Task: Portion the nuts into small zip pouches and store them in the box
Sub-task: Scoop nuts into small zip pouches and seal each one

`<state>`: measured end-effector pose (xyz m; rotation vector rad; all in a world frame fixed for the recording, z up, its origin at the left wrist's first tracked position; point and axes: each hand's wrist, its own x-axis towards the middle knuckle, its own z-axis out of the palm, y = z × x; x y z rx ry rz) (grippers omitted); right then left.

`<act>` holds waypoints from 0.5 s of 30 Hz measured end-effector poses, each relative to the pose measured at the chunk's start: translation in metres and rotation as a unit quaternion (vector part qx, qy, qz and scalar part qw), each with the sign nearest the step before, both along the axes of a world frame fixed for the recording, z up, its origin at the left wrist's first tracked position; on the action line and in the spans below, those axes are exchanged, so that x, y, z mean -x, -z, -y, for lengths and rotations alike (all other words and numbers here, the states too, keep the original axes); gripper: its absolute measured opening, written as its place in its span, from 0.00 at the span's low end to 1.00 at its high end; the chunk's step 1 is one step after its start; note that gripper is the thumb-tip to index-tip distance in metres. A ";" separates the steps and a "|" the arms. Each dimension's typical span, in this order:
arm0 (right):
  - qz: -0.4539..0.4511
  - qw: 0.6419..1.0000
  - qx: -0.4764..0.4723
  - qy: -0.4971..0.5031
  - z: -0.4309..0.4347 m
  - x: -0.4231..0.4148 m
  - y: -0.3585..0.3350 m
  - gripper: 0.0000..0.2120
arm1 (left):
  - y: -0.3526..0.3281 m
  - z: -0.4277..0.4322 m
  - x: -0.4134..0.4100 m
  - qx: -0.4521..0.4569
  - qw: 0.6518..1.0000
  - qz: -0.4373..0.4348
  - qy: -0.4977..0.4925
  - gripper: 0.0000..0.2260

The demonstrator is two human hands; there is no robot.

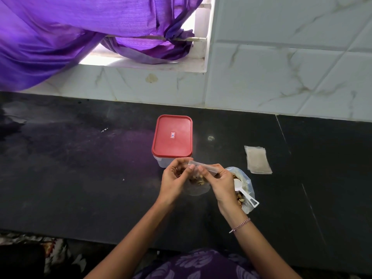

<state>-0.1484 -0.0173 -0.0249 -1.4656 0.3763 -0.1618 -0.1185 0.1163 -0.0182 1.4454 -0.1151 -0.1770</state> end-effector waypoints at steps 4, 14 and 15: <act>0.000 1.000 0.031 -0.005 -0.002 0.000 0.002 0.17 | 0.003 0.001 -0.001 0.006 0.999 -0.030 -0.030 0.01; -0.032 0.999 -0.003 -0.036 -0.006 0.000 0.008 0.26 | 0.002 -0.001 0.002 0.009 0.997 -0.045 -0.068 0.03; -0.031 0.999 -0.004 -0.035 -0.007 0.000 0.008 0.25 | 0.002 -0.001 0.002 0.006 0.997 -0.043 -0.069 0.04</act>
